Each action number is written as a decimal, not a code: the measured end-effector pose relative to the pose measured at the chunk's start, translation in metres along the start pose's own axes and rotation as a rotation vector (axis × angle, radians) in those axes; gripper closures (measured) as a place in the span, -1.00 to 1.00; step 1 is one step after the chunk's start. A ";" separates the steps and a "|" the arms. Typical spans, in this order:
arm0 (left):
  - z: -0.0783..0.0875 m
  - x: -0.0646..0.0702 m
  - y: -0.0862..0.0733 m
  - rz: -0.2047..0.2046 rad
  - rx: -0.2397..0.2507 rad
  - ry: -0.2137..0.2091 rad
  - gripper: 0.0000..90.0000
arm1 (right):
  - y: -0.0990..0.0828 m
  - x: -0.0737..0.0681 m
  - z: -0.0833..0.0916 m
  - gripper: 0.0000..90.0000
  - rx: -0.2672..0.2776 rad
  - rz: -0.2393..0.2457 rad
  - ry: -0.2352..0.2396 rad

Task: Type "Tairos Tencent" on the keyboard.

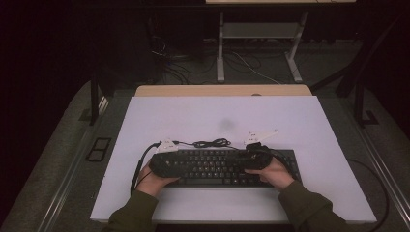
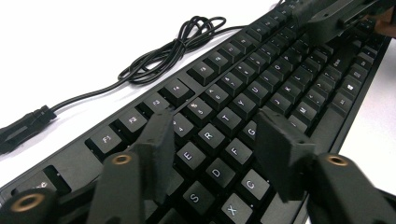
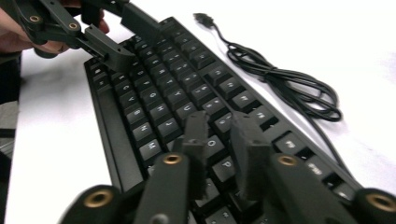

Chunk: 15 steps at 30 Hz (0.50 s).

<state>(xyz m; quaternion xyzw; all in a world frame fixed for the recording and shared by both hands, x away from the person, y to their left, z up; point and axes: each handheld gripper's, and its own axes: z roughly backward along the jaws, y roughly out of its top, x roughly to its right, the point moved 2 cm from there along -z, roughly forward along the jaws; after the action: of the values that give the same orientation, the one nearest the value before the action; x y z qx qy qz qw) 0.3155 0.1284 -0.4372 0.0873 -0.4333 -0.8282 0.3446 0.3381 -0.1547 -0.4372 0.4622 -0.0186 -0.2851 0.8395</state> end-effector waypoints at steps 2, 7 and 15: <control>0.001 0.001 -0.001 0.000 0.008 0.007 -0.10 | 0.000 -0.001 -0.002 0.86 -0.006 0.006 0.012; 0.003 0.002 -0.003 -0.004 0.011 0.025 -0.26 | 0.002 -0.005 -0.008 0.99 -0.019 0.022 0.047; 0.007 0.003 -0.008 0.006 0.008 0.051 -0.46 | 0.005 -0.014 -0.018 0.99 -0.041 0.054 0.092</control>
<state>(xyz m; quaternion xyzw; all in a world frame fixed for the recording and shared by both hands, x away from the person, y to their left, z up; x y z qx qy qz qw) 0.3066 0.1339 -0.4385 0.1086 -0.4279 -0.8229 0.3576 0.3339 -0.1318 -0.4401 0.4569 0.0135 -0.2413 0.8561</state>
